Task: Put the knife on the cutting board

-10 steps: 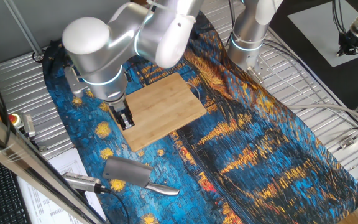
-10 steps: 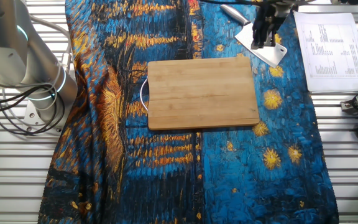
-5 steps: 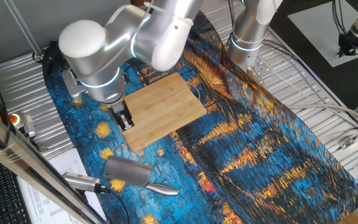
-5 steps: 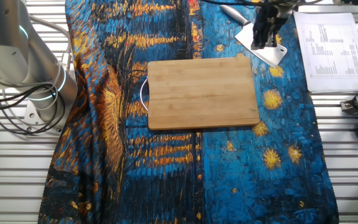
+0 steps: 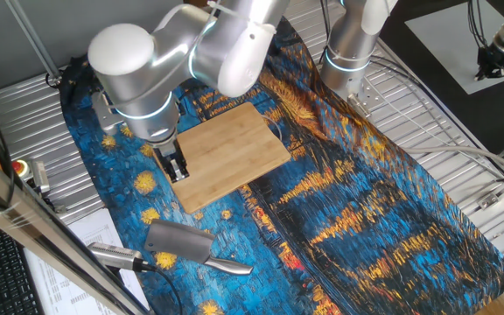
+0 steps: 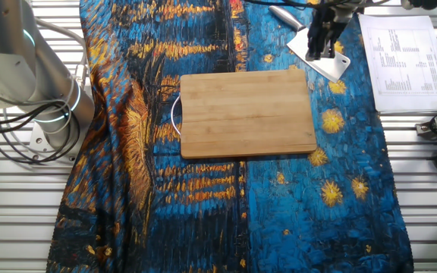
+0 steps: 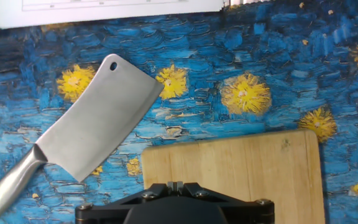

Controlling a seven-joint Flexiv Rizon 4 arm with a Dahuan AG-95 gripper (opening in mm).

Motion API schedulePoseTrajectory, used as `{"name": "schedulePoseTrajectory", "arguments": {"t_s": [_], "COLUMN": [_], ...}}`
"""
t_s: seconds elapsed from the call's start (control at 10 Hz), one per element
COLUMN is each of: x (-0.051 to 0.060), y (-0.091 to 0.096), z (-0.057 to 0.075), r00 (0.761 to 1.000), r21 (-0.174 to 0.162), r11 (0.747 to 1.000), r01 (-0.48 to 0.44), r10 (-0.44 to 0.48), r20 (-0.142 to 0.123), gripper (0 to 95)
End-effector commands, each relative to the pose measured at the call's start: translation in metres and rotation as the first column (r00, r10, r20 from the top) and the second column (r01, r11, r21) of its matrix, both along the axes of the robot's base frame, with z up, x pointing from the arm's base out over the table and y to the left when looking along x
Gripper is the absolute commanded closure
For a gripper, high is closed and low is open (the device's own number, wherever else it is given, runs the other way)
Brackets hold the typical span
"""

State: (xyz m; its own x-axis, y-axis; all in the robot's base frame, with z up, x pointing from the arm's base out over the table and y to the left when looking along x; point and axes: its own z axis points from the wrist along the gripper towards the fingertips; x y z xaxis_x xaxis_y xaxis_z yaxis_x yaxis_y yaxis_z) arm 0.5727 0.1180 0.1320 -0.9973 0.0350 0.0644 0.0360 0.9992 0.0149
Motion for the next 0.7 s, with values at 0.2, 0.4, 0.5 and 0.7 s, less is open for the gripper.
{"name": "schedulePoseTrajectory", "arguments": {"t_s": [0.2,0.4,0.5,0.7], "x": [0.0,0.006,0.009,0.014], "y": [0.006,0.032,0.041,0.063], "z": [-0.006,-0.016,-0.018,-0.021], "r00": [0.986,0.992,0.993,0.997], "r21": [0.022,0.028,0.031,0.035], "r11": [0.987,0.992,0.994,0.997], "r01": [-0.159,-0.122,-0.109,-0.071], "r10": [0.159,0.123,0.11,0.072], "r20": [-0.047,-0.033,-0.032,-0.034], "gripper": [95.0,95.0,95.0,95.0]}}
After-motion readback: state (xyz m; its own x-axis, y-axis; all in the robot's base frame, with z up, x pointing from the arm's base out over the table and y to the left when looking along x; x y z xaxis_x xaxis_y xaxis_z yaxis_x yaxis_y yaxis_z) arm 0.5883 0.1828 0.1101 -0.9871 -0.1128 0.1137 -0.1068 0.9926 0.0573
